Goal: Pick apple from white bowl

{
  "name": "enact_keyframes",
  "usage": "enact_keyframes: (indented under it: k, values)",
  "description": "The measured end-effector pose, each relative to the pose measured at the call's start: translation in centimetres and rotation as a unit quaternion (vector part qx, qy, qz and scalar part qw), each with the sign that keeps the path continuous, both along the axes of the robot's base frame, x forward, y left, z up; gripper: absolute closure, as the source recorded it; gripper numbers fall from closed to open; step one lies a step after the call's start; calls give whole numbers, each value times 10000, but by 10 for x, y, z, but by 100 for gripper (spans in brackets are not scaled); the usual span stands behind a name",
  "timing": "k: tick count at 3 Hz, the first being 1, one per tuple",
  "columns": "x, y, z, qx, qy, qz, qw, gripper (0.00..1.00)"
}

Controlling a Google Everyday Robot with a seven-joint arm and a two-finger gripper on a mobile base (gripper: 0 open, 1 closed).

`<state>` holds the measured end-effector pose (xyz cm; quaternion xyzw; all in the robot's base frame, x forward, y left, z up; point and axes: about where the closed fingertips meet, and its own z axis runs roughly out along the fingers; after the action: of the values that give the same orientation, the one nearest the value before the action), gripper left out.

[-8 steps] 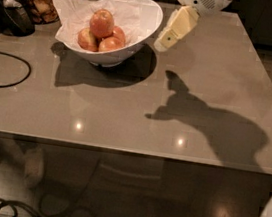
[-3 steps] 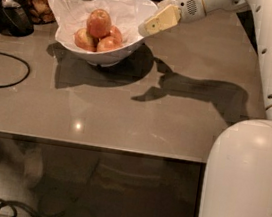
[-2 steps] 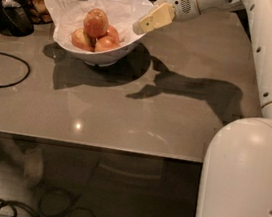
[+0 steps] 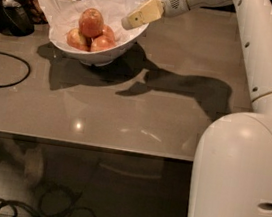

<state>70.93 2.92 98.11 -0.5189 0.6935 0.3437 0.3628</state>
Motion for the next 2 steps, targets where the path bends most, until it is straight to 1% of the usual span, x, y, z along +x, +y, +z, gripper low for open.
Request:
enact_keyframes:
  k: [1, 2]
  values:
    - [2, 5, 1, -5, 26, -34, 10000, 0]
    - [-2, 4, 21, 36, -197, -94, 9998, 0]
